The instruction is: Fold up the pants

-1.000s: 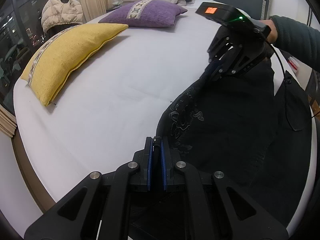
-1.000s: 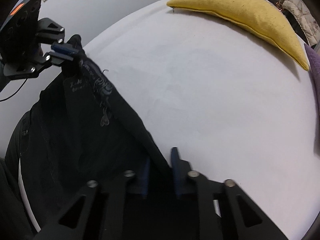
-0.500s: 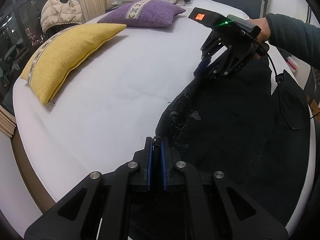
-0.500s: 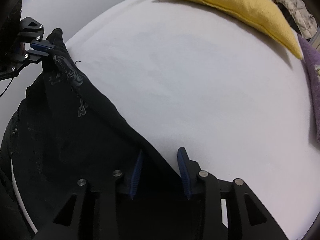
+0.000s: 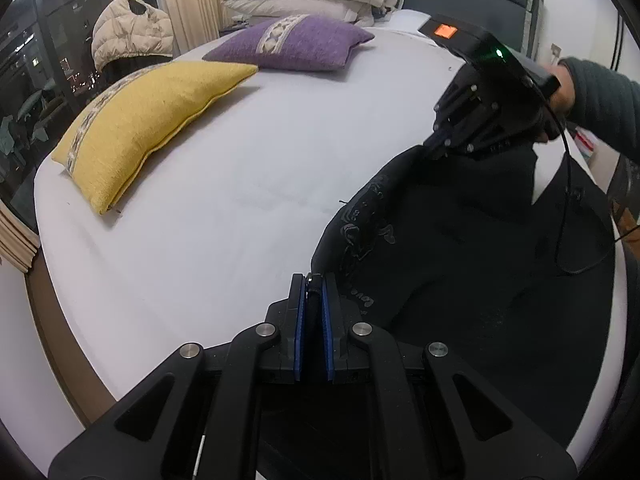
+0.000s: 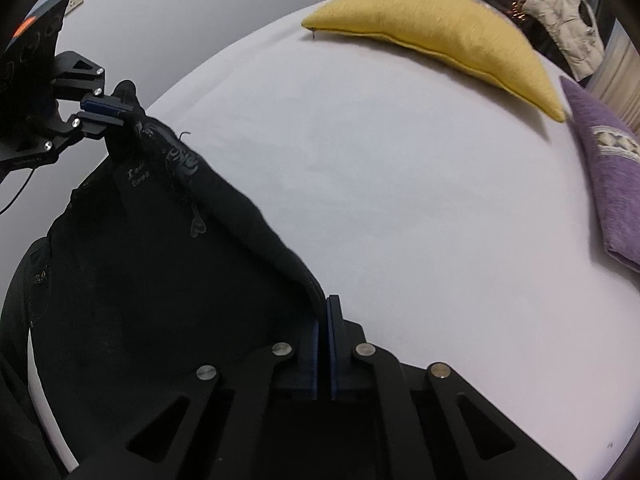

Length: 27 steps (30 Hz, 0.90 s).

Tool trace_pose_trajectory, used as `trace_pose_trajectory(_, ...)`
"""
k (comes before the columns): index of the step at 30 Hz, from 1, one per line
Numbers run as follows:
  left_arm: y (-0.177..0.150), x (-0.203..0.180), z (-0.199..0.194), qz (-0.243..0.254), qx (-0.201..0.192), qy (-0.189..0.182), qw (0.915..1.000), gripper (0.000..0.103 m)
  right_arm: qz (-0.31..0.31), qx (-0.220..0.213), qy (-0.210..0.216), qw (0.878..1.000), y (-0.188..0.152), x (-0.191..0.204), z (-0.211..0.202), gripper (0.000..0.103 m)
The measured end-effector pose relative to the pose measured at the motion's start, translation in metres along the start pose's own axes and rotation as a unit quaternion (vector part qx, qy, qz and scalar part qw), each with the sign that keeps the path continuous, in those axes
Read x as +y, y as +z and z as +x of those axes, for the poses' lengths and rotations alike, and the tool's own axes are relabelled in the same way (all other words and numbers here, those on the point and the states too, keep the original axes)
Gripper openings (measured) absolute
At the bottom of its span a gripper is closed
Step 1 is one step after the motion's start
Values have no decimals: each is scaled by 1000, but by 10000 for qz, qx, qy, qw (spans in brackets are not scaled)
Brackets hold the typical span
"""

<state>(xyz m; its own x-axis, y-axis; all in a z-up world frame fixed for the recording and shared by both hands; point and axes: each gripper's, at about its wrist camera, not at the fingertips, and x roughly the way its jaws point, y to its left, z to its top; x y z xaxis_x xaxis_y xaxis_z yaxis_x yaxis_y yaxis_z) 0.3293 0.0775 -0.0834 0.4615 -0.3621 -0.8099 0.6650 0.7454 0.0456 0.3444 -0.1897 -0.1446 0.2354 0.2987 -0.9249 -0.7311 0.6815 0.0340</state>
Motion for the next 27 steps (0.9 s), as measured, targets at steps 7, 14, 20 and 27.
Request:
trace_pose_trajectory(7,-20,-30,-31,35,-64,-91,9999,6,533,-463,76,9975,-24,42,-14,4)
trace_pose_trajectory(14,-57,-74,-58,59,-93,-162,9998,6,754,-839,-67,9936,-63,104,-41,4)
trace_pose_trajectory(20,-101,-119,-75,318,3,-246,9992,6,636,-902,-470,9928,-104,145,-61,4)
trace_pose_trajectory(27,-156,-166,-81,749,240,-111,9968,6,-76,-778,-1200,9897,-149,212,-67,4)
